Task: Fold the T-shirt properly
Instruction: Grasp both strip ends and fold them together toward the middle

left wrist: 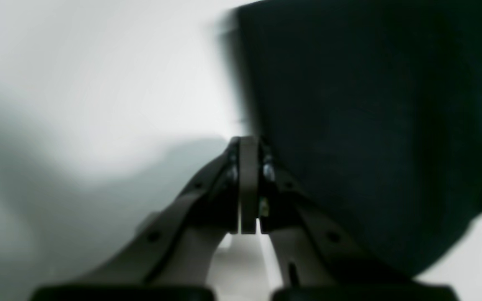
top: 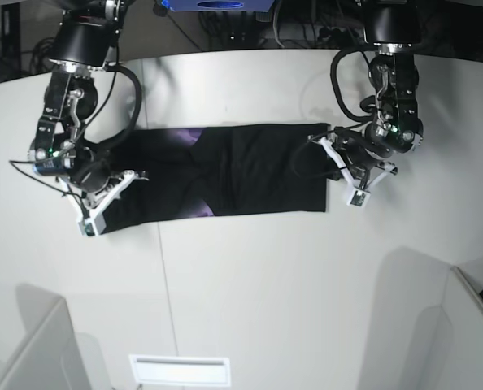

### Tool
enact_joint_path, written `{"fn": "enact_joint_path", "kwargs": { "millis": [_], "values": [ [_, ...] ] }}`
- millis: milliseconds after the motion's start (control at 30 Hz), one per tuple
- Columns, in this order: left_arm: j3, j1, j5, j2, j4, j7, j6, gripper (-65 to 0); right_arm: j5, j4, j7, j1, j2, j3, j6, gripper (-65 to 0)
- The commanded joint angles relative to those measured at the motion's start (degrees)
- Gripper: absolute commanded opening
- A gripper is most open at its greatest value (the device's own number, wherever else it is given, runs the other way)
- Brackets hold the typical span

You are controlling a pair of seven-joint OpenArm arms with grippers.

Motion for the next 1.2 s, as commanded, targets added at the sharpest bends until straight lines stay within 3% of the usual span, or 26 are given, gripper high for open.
{"fn": "enact_joint_path", "kwargs": {
  "millis": [0,167,667,800,967,1167],
  "values": [
    [-0.3,-0.6,0.1,0.1,0.6,-0.7,-0.1,-65.0,0.8,1.9,0.9,0.4,0.1,-0.8,-0.2,-65.0],
    [0.2,-0.5,0.1,0.8,-0.7,-0.7,-0.1,-65.0,0.8,4.5,0.8,-0.2,-0.1,-3.1,-0.6,-65.0],
    [0.4,0.2,-0.4,1.3,-2.2,-0.7,-0.1,-65.0,1.0,14.6,-4.5,-1.5,-8.2,-4.4,-0.6,-65.0],
    [0.4,0.2,-0.4,2.1,-2.1,-0.7,-0.1,-65.0,1.0,15.0,-4.5,-1.5,-9.0,-8.3,-0.7,-65.0],
    [0.4,0.1,0.1,2.8,-1.7,1.2,-0.1,-65.0,0.9,15.0,-4.1,-1.7,-10.8,-11.3,-4.2,-65.0],
    [3.6,-0.4,0.2,2.8,-2.2,1.1,-0.1,-65.0,0.9,15.0,-2.7,-2.0,-11.3,-14.9,-4.6,-65.0]
  ]
}}
